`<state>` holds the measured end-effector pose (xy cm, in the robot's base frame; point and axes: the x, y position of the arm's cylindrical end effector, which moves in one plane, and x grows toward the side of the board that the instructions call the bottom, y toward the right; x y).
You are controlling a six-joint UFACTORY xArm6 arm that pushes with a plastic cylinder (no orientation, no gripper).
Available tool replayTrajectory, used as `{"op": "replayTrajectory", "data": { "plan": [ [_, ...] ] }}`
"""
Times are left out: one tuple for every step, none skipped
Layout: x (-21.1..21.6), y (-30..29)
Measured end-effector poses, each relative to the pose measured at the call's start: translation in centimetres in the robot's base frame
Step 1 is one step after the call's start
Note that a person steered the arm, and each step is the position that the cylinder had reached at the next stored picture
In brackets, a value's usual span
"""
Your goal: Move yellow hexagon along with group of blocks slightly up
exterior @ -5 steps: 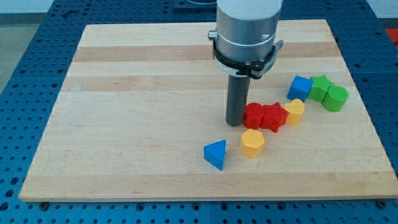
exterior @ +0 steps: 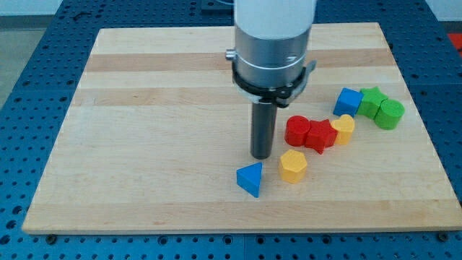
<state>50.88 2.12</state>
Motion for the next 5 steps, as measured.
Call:
{"op": "replayTrajectory", "data": {
  "plan": [
    [-1.1,-3.8],
    [0.6,-6.4],
    [6.0,-6.3],
    [8.7,-1.3],
    [7.7,2.9]
  ]
}}
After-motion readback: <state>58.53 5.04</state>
